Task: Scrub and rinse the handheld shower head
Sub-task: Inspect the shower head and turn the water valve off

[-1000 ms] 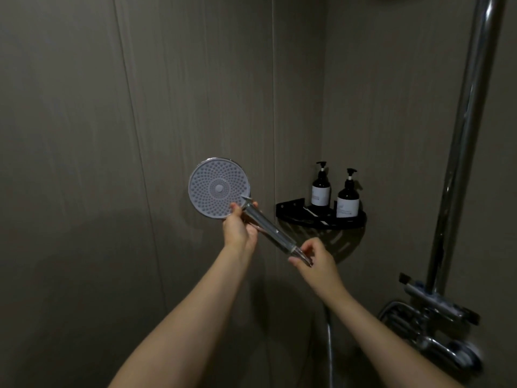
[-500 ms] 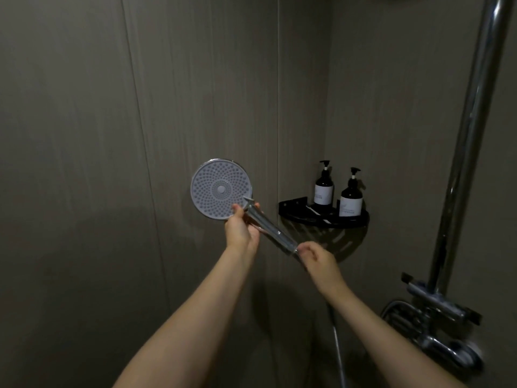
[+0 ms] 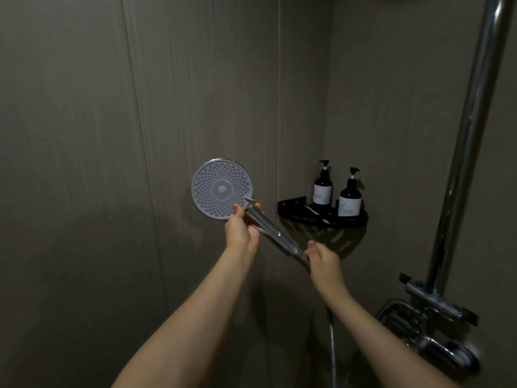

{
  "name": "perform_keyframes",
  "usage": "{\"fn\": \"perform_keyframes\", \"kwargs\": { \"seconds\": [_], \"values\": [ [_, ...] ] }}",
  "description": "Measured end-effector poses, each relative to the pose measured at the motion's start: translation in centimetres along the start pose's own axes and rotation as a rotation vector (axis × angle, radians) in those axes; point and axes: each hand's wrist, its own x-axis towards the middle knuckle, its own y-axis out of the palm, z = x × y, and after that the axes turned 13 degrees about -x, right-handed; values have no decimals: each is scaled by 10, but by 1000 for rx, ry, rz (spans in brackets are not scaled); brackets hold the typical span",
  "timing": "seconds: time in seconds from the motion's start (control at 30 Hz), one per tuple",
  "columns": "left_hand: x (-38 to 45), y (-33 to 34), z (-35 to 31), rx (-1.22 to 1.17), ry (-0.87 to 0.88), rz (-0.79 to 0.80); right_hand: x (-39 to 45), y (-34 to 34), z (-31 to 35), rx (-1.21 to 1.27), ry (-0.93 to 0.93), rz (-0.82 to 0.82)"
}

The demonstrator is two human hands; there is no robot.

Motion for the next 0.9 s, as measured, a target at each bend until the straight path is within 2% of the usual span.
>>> {"fn": "perform_keyframes", "kwargs": {
  "seconds": [0.13,0.27,0.4,0.53,0.57,0.67,0.77,0.9],
  "values": [
    [0,5,1,-6,16,-4,-4,1,-1,-102,-73,111],
    [1,5,2,33,16,-7,1,1,-1,-87,-21,30],
    [2,3,2,50,32,-4,-2,1,-2,-141,-82,175],
    [1,0,1,46,4,-6,2,1,2,-26,24,81],
    [1,-1,2,48,2,-11,3,0,1,-28,21,105],
    [1,-1,3,84,1,-9,-2,-1,1,-182,-84,205],
    [2,1,5,74,-6,0,-4,2,-1,-286,-134,136],
    [-2,1,7,47,-25,8,1,1,2,-109,65,96]
  ]
}}
